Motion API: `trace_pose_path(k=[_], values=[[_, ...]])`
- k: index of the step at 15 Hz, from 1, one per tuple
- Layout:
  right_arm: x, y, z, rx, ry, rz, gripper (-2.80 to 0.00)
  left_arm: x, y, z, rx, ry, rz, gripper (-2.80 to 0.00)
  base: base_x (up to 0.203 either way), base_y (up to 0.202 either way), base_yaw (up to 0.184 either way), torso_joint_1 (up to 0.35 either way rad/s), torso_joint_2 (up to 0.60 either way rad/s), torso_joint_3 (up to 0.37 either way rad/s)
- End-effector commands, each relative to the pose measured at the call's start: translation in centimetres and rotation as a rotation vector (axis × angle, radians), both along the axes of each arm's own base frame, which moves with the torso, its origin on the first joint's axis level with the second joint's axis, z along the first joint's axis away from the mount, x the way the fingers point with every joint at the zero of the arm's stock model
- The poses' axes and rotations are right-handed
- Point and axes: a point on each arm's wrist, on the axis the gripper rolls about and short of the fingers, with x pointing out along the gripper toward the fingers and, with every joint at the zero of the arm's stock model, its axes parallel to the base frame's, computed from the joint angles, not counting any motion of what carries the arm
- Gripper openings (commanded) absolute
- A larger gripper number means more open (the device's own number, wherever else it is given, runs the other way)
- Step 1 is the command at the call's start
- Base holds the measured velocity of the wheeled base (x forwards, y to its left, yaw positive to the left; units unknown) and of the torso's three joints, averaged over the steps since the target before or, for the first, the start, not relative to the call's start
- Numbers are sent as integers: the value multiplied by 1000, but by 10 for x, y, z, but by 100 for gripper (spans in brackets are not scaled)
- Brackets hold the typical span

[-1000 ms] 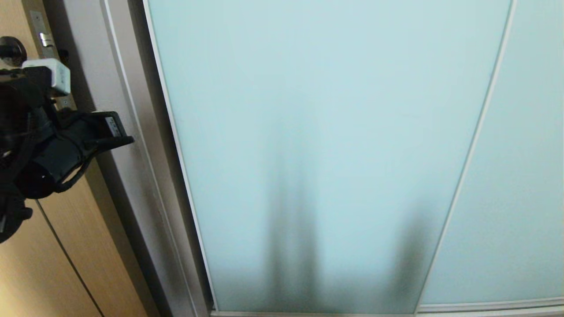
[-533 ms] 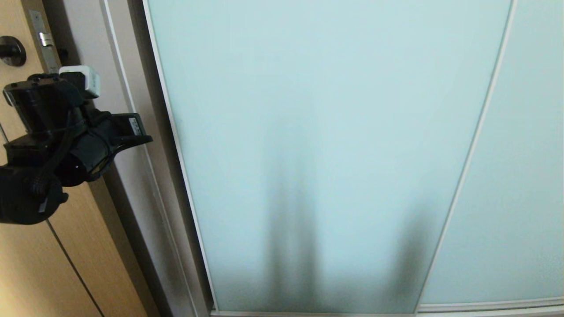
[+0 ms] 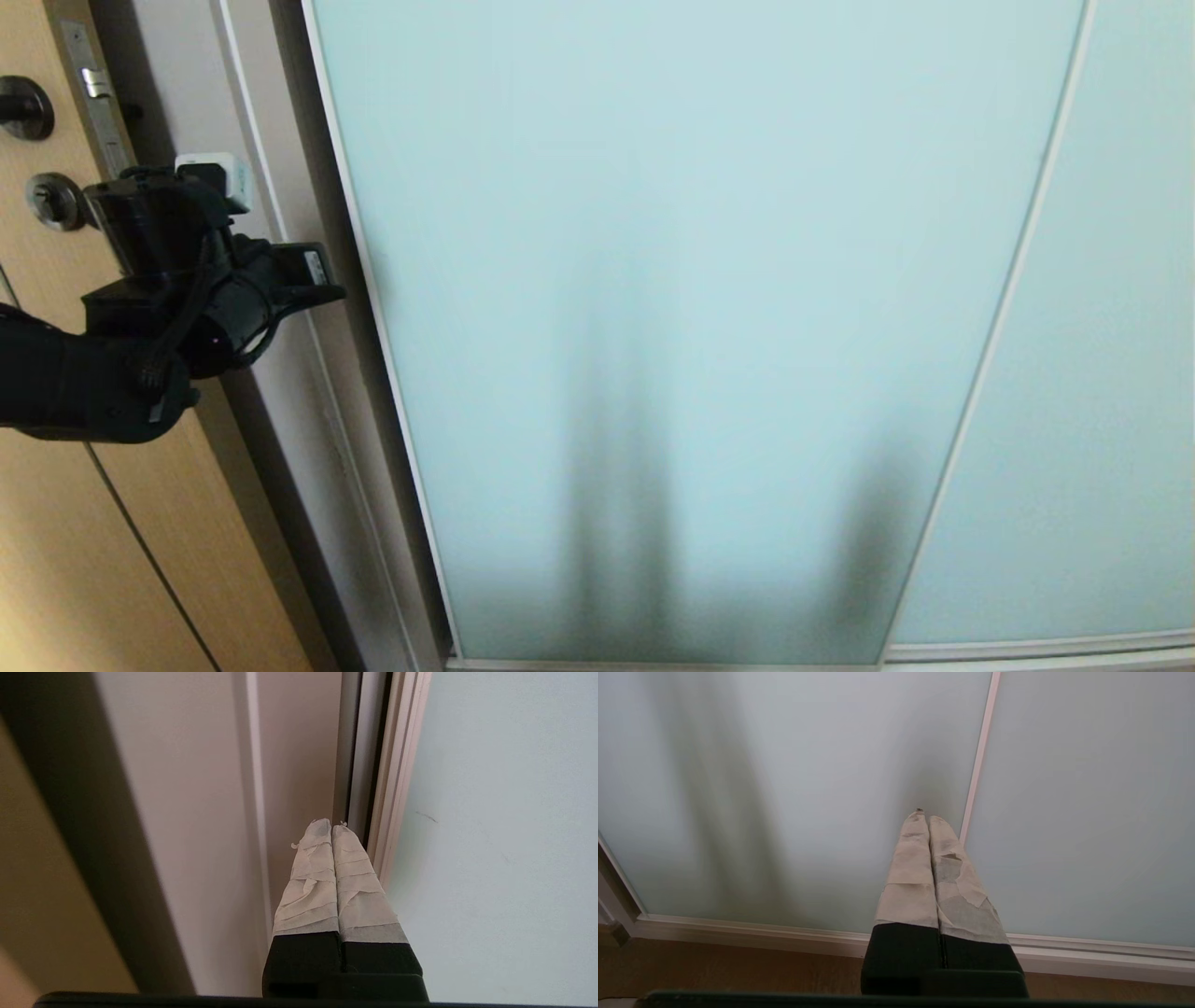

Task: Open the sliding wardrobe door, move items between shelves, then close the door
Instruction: Open the door

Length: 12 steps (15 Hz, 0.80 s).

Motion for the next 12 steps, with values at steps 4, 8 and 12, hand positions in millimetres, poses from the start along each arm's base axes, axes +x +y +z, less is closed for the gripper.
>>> trace_pose_path(k=[4, 8, 12], values=[[0, 0, 0, 0, 1, 0, -280, 28, 0, -11, 2, 10, -3, -280, 0, 0, 0, 0, 0, 0], [0, 0, 0, 0, -1, 0, -280, 45, 0, -14, 4, -2, -2, -280, 0, 0, 0, 0, 0, 0], [0, 0, 0, 0, -1, 0, -280, 53, -1, -23, 9, 18, -22, -280, 0, 0, 0, 0, 0, 0]])
